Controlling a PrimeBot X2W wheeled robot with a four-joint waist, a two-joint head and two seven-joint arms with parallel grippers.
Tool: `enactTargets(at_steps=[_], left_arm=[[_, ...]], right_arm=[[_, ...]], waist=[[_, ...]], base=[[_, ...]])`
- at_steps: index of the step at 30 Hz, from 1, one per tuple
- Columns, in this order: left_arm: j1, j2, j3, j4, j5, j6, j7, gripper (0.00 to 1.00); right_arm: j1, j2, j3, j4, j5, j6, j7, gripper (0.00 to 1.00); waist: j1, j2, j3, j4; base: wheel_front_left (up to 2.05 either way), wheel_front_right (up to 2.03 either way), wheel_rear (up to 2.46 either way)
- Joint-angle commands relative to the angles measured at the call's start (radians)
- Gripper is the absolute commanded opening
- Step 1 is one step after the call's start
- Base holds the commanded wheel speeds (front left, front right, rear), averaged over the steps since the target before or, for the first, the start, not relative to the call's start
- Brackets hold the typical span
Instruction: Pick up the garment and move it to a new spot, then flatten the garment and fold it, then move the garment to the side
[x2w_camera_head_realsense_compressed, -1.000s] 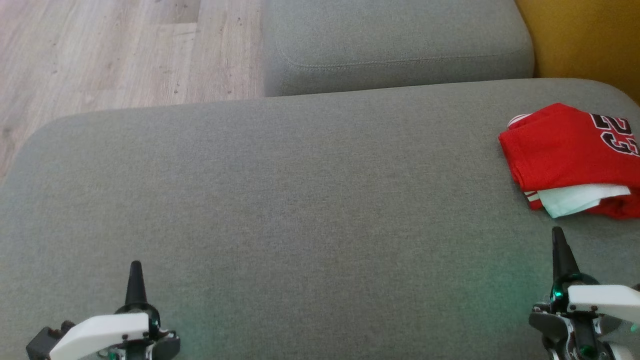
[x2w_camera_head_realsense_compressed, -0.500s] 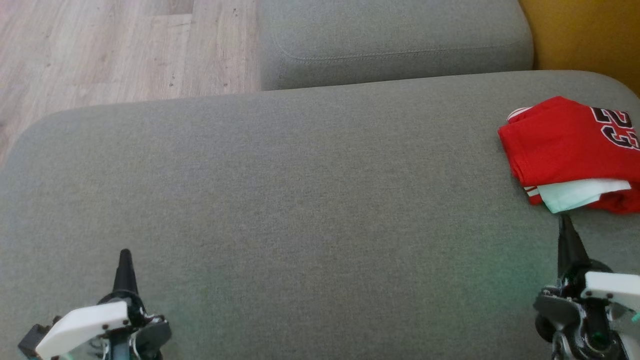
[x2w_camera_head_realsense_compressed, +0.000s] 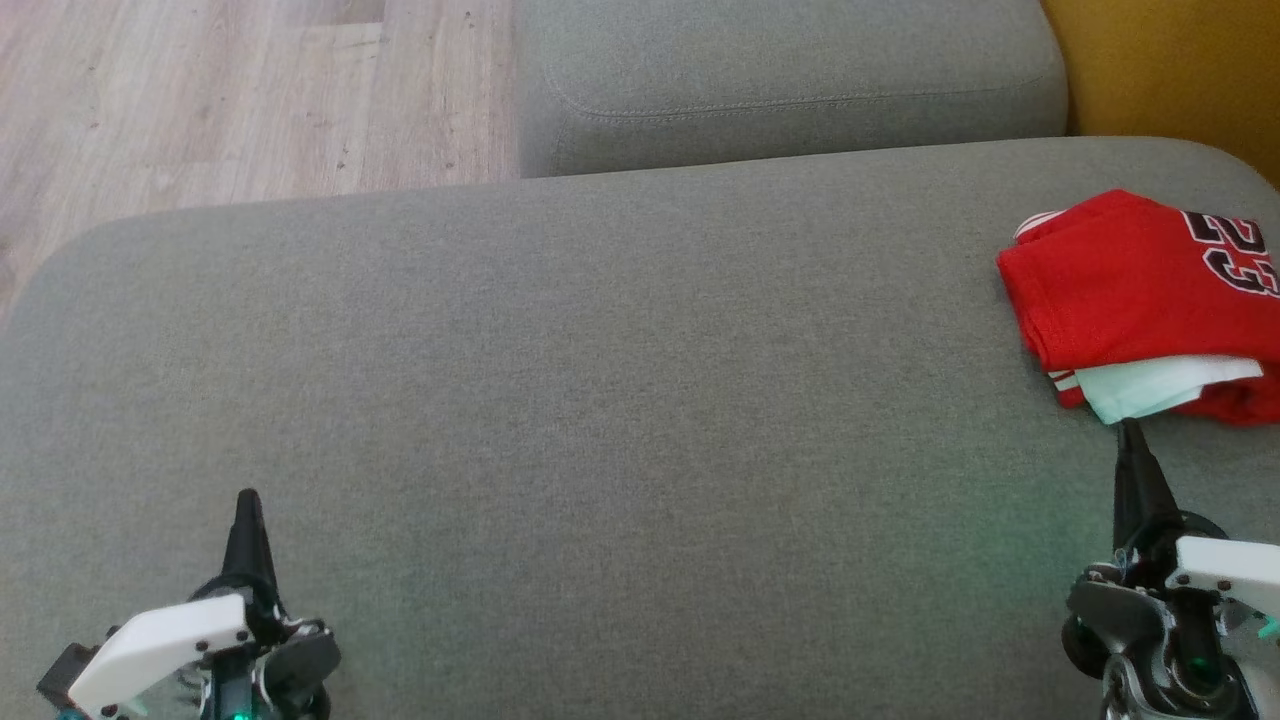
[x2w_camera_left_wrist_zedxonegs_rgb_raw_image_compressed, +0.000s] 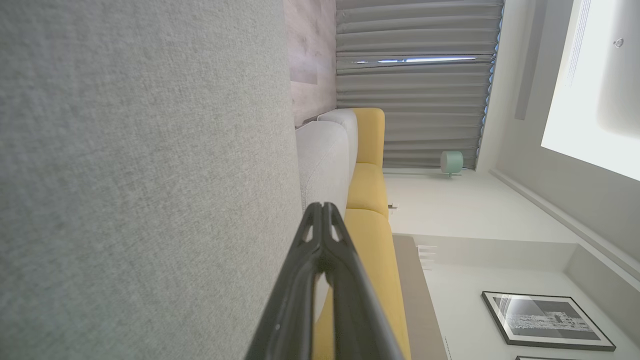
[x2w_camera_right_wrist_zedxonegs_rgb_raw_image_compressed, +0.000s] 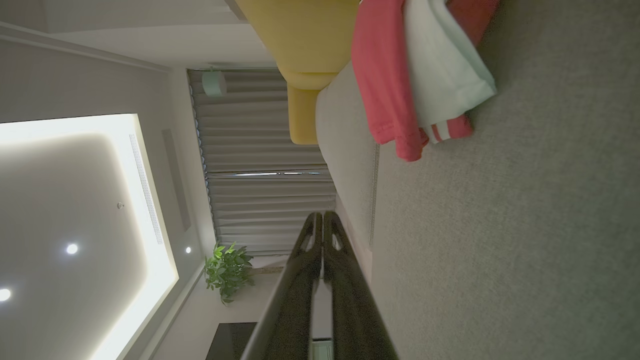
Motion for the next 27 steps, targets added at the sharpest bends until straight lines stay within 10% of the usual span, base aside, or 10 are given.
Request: enactTargets(at_steps=[1, 27], left_arm=[[-0.048, 0.009, 0.042, -0.029, 0.001, -0.007, 0.006, 0.0], [-0.048, 0.002, 0.051, -0.028, 0.008, -0.007, 0.014, 0.0]], right_arm=[[-0.051, -0.002, 0.015, -0.031, 0.005, 0.008, 0.009, 0.0], [-0.051, 0.002, 0.01, -0.03, 0.001, 0.008, 0.013, 0.0]], waist=[[0.0, 0.0, 0.0, 0.0], [0.0, 0.0, 0.0, 0.0]], base=[[0.0, 0.0, 0.0], [0.0, 0.0, 0.0]])
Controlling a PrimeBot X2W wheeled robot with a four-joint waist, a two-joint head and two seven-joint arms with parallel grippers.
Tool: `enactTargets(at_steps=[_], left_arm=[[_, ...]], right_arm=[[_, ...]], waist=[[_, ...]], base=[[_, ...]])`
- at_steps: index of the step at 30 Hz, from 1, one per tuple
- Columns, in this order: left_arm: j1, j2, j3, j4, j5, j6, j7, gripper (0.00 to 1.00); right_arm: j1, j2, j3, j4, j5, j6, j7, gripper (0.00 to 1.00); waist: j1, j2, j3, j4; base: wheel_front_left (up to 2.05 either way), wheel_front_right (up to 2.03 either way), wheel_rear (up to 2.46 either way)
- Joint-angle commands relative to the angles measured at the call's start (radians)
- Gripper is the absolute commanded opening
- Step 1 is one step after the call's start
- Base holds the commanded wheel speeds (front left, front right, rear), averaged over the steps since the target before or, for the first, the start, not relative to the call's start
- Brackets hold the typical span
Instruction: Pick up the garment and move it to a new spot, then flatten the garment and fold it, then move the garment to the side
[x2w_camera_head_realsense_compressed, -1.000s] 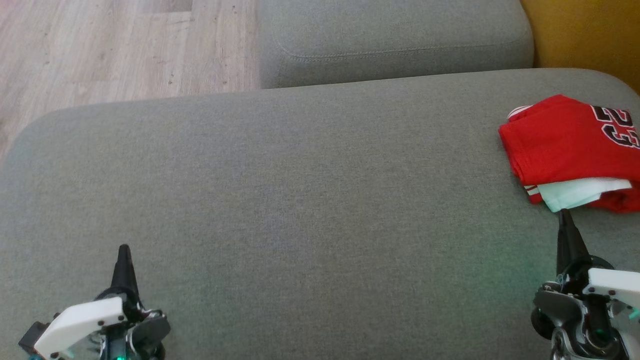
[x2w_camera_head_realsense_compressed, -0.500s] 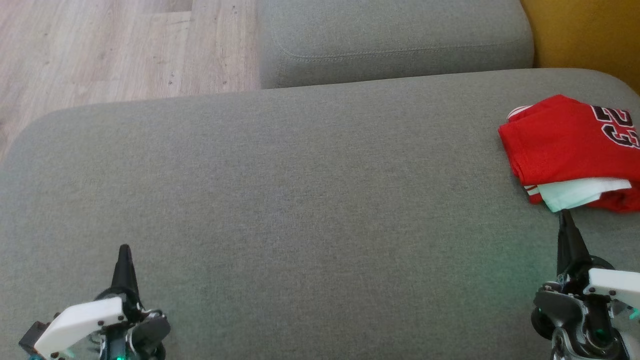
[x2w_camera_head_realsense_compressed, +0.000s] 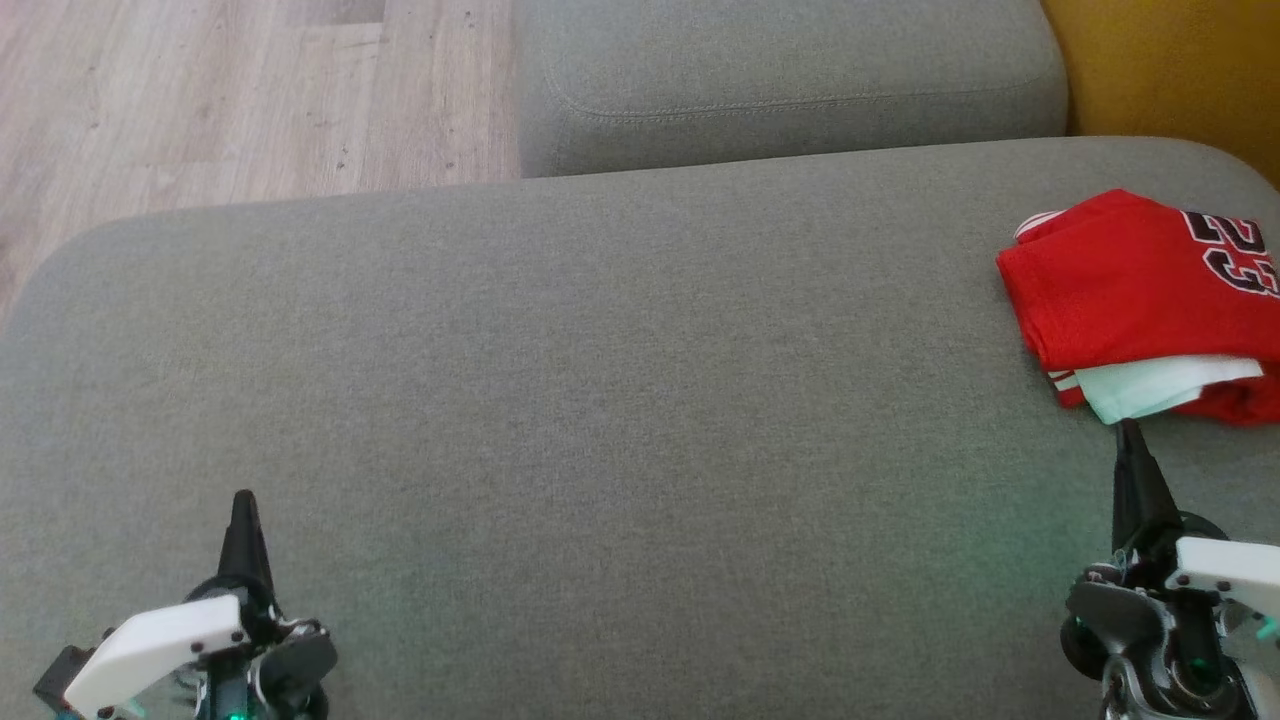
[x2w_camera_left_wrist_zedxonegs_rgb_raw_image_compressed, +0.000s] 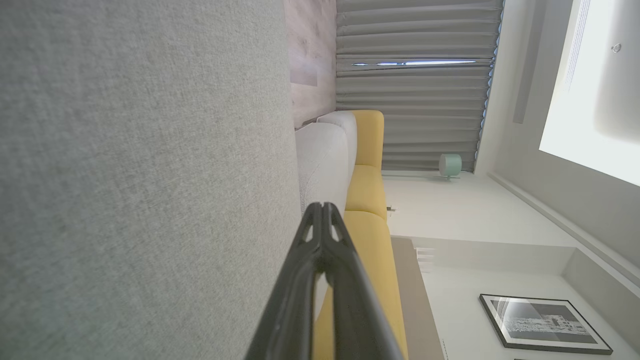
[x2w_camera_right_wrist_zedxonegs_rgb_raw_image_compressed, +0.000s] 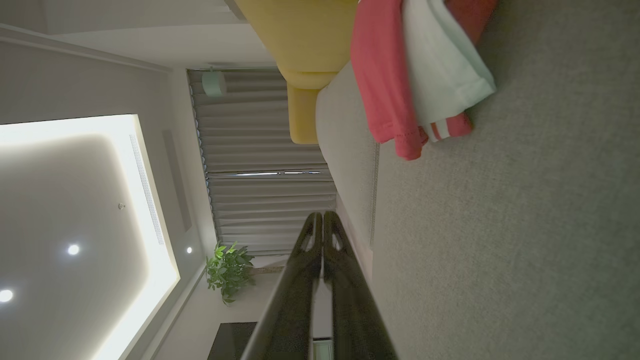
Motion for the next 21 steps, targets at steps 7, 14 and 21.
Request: enactTargets(at_steps=[7, 14, 21], left_arm=[[-0.048, 0.007, 0.035, -0.028, 0.009, -0.007, 0.007, 0.0], [-0.049, 0.006, 0.037, -0.028, 0.011, -0.007, 0.008, 0.0], [-0.049, 0.004, 0.039, -0.028, 0.013, -0.007, 0.01, 0.0]], right_arm=[[-0.051, -0.002, 0.015, -0.031, 0.0, 0.008, 0.006, 0.0], [-0.052, -0.002, 0.014, -0.03, -0.001, 0.008, 0.006, 0.0], [-0.052, -0.001, 0.013, -0.03, -0.002, 0.008, 0.007, 0.0]], waist=[[0.0, 0.0, 0.0, 0.0], [0.0, 0.0, 0.0, 0.0], [0.0, 0.0, 0.0, 0.0]], base=[[0.0, 0.0, 0.0], [0.0, 0.0, 0.0], [0.0, 0.0, 0.0]])
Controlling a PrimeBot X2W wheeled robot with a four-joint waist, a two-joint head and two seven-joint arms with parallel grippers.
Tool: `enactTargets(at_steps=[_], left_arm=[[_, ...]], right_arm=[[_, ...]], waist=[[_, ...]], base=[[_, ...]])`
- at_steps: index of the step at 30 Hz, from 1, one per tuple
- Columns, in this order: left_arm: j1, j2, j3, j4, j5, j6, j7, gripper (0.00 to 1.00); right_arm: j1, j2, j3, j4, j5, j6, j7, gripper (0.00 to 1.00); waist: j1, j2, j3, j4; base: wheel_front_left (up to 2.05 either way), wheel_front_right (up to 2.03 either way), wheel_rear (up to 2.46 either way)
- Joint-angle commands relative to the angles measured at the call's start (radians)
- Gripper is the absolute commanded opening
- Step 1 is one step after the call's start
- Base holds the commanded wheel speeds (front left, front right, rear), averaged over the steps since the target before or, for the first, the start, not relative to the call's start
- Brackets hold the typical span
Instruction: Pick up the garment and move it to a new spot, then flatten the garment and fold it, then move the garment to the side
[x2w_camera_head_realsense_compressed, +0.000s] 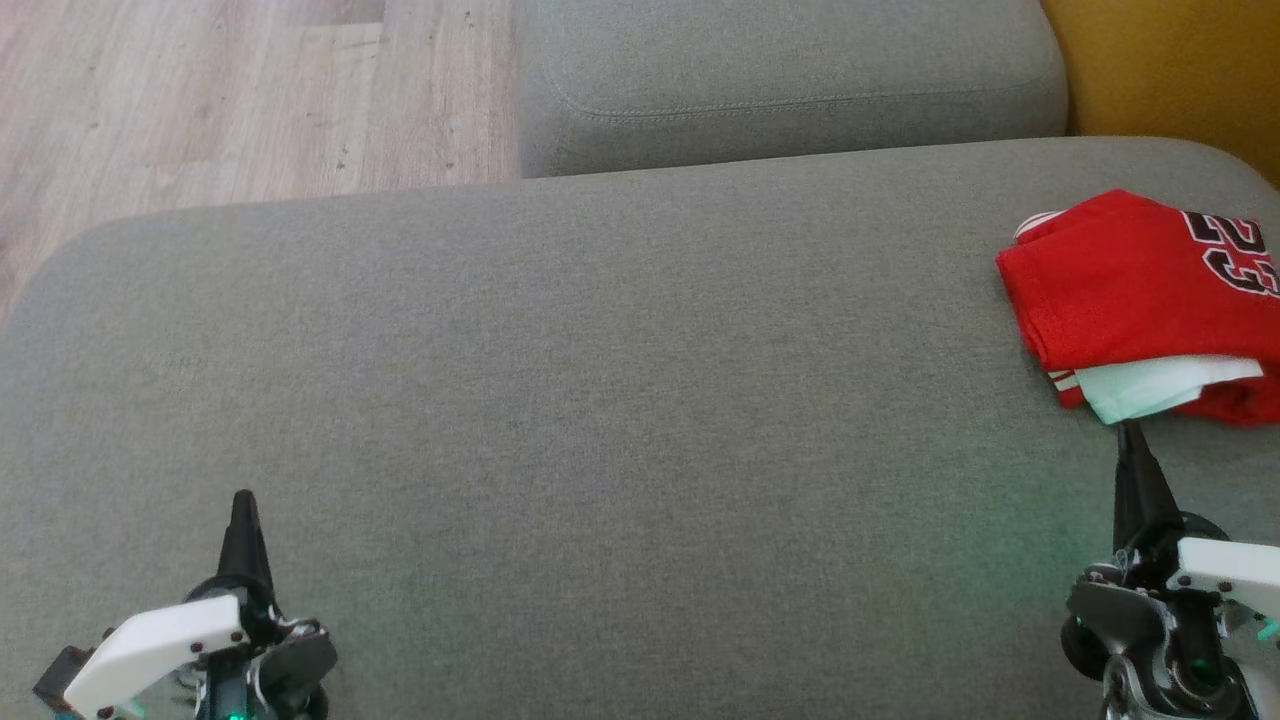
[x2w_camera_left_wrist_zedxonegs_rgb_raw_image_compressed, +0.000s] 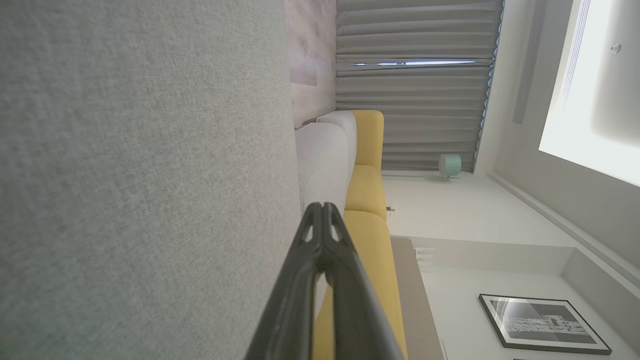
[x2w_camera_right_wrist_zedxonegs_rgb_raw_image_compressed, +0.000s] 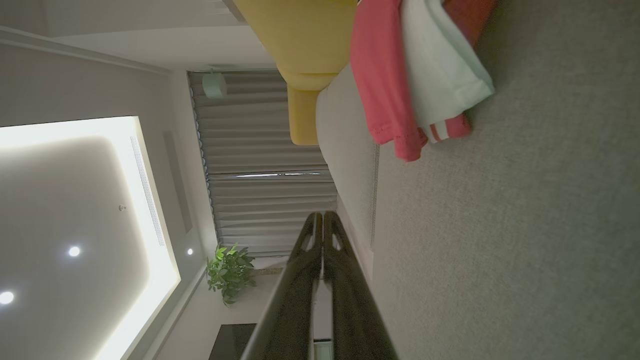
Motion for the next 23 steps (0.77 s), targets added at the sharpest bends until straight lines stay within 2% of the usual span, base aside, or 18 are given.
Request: enactTargets(at_steps=[1, 23], left_arm=[[-0.049, 0.007, 0.034, -0.028, 0.011, -0.007, 0.005, 0.0], [-0.049, 0.003, 0.039, -0.028, 0.016, -0.007, 0.009, 0.0]], right_arm=[[-0.052, -0.004, 0.019, -0.031, -0.002, 0.008, 0.006, 0.0], [-0.052, -0.002, 0.016, -0.031, -0.004, 0.008, 0.008, 0.0]], waist=[[0.0, 0.0, 0.0, 0.0], [0.0, 0.0, 0.0, 0.0]], base=[[0.0, 0.0, 0.0], [0.0, 0.0, 0.0]])
